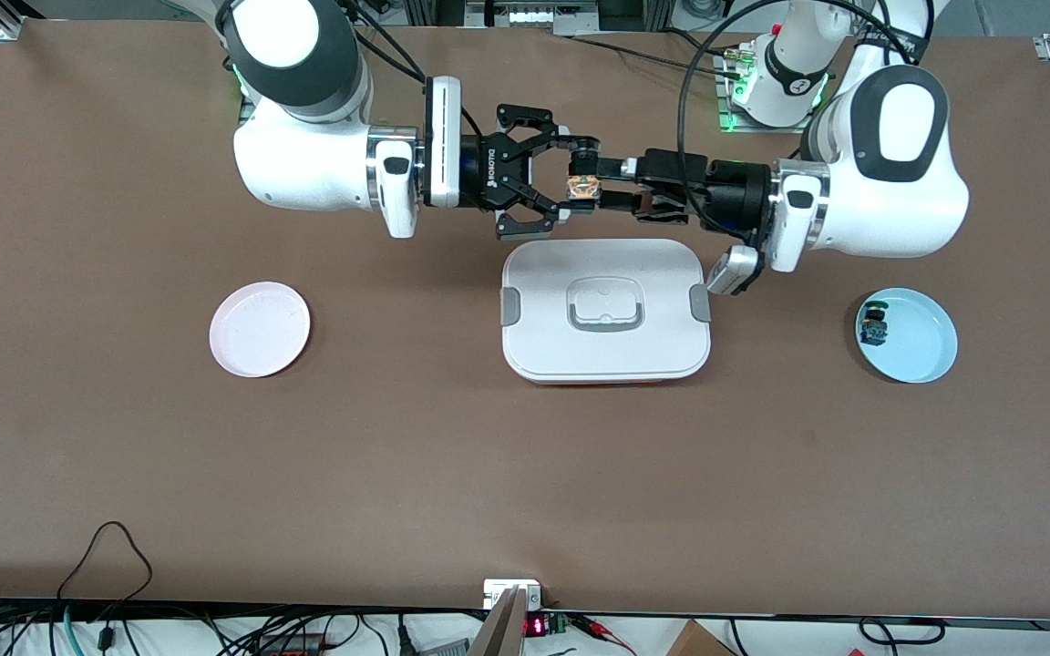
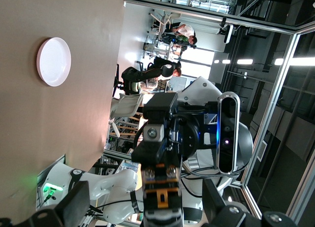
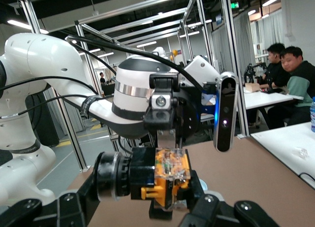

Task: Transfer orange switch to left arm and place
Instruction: 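Close the left gripper on the orange switch held by the right gripper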

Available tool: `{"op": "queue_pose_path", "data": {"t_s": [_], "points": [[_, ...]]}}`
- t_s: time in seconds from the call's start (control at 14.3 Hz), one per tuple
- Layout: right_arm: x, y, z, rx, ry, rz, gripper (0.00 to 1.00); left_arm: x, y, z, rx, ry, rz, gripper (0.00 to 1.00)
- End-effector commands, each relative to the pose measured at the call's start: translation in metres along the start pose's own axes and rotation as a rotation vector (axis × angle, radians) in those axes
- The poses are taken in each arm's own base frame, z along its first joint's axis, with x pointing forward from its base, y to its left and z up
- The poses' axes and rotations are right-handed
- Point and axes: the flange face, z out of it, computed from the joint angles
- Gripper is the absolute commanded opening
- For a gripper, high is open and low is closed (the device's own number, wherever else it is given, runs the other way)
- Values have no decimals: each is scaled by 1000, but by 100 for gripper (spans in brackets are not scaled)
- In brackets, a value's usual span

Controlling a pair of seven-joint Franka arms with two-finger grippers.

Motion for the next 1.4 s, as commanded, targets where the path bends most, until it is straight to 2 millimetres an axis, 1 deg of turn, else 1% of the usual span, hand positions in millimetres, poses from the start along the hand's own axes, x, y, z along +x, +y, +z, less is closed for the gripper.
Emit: {"op": "queue_pose_path", "data": {"t_s": [0.0, 0.07, 0.14, 0.21, 0.28, 0.35, 0.49, 0.63, 0.77, 0.98, 1.12, 1.19, 1.26, 1.33], "points": [[2, -3, 4, 8, 32, -15, 3, -2, 5, -5, -29, 31, 16, 96], [2, -3, 5, 8, 32, -15, 3, -2, 6, -5, -24, 47, 19, 92], [2, -3, 4, 7, 32, -15, 3, -5, 8, 0, -21, 40, 23, 81], [2, -3, 5, 8, 31, -17, 3, -7, 8, 5, -21, 29, 21, 72], [1, -5, 8, 13, 31, -17, 3, -8, 9, 6, -21, 27, 16, 71], [1, -6, 8, 15, 29, -18, 3, -9, 11, 6, -19, 27, 17, 67], [1, -6, 8, 15, 29, -18, 3, -11, 13, 4, -18, 23, 16, 54], [1, -5, 8, 12, 27, -19, 3, -13, 17, 0, -23, 14, 20, 38], [1, -6, 8, 13, 29, -18, 3, -13, 17, -4, -23, 8, 22, 29], [0, -8, 11, 16, 25, -18, 3, -14, 18, -3, -23, 7, 25, 20], [-1, -8, 11, 16, 25, -15, 3, -13, 18, -3, -22, 9, 25, 16], [-2, -8, 12, 18, 24, -11, 5, -13, 18, -3, -22, 9, 25, 14], [-3, -9, 12, 21, 23, 5, 30, -13, 18, -3, -22, 9, 25, 14], [-8, -9, 12, 22, 20, 25, 96, -13, 18, -3, -23, 9, 27, 13]]}}
